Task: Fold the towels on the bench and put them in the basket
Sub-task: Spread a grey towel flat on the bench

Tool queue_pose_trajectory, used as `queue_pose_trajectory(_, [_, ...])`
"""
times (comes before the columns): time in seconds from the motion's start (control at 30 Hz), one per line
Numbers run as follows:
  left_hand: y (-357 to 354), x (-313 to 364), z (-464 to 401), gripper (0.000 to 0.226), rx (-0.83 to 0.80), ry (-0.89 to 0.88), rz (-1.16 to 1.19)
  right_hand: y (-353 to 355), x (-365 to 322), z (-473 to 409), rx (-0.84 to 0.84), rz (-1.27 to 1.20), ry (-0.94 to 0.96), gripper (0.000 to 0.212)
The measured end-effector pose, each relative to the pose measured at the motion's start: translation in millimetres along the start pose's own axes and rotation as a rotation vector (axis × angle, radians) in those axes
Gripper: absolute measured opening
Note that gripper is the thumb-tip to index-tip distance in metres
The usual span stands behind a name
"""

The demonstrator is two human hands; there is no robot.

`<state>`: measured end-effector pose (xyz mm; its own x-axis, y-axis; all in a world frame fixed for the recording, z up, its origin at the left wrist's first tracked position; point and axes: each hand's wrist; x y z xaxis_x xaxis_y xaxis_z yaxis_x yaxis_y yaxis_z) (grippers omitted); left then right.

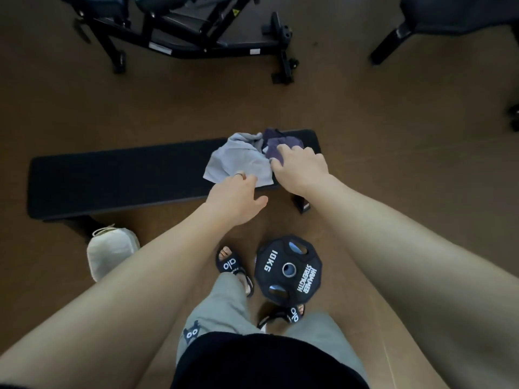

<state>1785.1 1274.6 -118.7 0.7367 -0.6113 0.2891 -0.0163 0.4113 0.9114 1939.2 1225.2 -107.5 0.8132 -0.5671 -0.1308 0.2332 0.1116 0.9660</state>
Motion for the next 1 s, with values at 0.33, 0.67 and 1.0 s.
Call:
queue_pose_trajectory(0.33, [23.5,-100.7,-31.0,0.05,0.036,0.116,0.052,0.9,-98.0,-88.7,-0.041,0.095,0.139,0.047])
queue_pose_trajectory(0.67, [7.8,-151.9,-45.9,0.054,0.106,0.291,0.127,-39.5,-139.0,-134.4,-0.113,0.176,0.266,0.047])
queue_pose_trajectory(1.0, [-77.2,-165.6,-104.5,0.05,0.126,0.538,0.216,-157.7,-131.2,-220.0,-0.212,0.228,0.512,0.043])
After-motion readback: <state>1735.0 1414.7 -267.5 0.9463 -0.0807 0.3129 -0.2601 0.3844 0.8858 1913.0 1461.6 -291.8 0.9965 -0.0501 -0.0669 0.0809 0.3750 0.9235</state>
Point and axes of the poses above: each hand's wrist, its own z-axis away from the middle knuckle, its own y-axis out of the back of the hand, x = y × z, and after that the axes turned 15 degrees about x, right-handed
